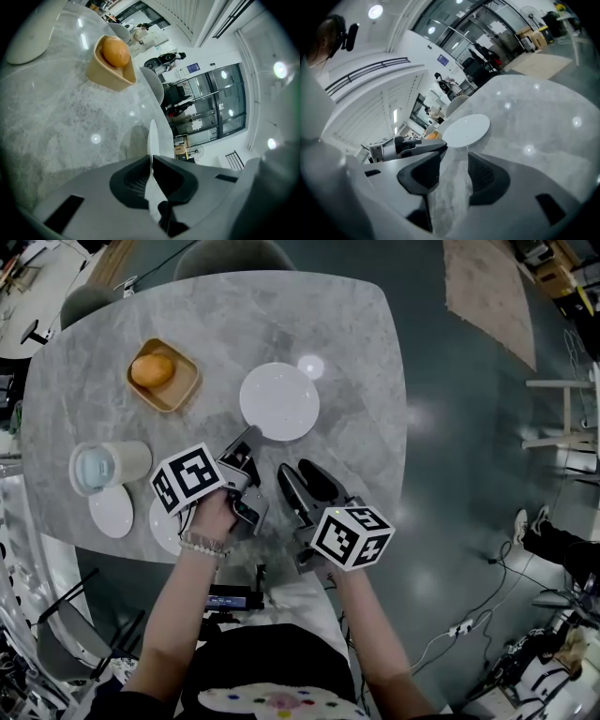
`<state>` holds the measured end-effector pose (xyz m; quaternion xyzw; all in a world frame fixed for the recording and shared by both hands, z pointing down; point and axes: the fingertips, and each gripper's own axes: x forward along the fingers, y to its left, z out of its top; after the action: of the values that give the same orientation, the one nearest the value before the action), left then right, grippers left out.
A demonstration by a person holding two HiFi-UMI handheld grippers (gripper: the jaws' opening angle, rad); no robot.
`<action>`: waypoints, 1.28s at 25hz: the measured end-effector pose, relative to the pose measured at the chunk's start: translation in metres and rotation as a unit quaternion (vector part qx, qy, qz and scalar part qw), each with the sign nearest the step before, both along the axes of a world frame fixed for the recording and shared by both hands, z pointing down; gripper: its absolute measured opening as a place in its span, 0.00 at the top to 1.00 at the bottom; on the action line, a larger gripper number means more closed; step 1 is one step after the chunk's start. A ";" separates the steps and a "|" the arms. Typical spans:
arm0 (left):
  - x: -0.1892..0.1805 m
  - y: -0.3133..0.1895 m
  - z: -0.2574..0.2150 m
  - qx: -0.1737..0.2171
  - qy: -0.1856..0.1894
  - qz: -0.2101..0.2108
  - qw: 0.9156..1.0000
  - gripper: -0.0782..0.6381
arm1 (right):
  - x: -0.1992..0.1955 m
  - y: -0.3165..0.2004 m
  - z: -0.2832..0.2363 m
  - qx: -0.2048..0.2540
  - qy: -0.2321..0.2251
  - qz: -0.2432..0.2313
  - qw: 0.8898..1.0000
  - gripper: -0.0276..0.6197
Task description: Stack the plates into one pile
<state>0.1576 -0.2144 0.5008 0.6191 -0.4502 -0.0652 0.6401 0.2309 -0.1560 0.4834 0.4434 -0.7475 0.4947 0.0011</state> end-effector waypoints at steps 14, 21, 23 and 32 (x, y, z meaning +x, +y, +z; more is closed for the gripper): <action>0.001 0.001 -0.003 0.003 0.007 0.006 1.000 0.86 | -0.018 -0.040 0.028 -0.088 -0.172 0.108 0.975 0.66; 0.001 0.003 -0.001 0.009 0.004 0.014 1.000 0.86 | -0.012 -0.044 0.032 -0.079 -0.137 0.131 0.979 0.77; 0.000 0.002 0.000 0.013 0.002 0.016 1.000 0.85 | -0.011 -0.045 0.032 -0.069 -0.130 0.133 0.980 0.78; -0.004 0.008 -0.001 0.025 -0.004 0.024 0.999 0.85 | -0.015 -0.041 0.025 -0.049 -0.105 0.119 0.986 0.82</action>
<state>0.1532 -0.2063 0.4993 0.6459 -0.4358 -0.0587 0.6240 0.2164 -0.1972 0.5080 0.4744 -0.6600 0.5710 -0.1148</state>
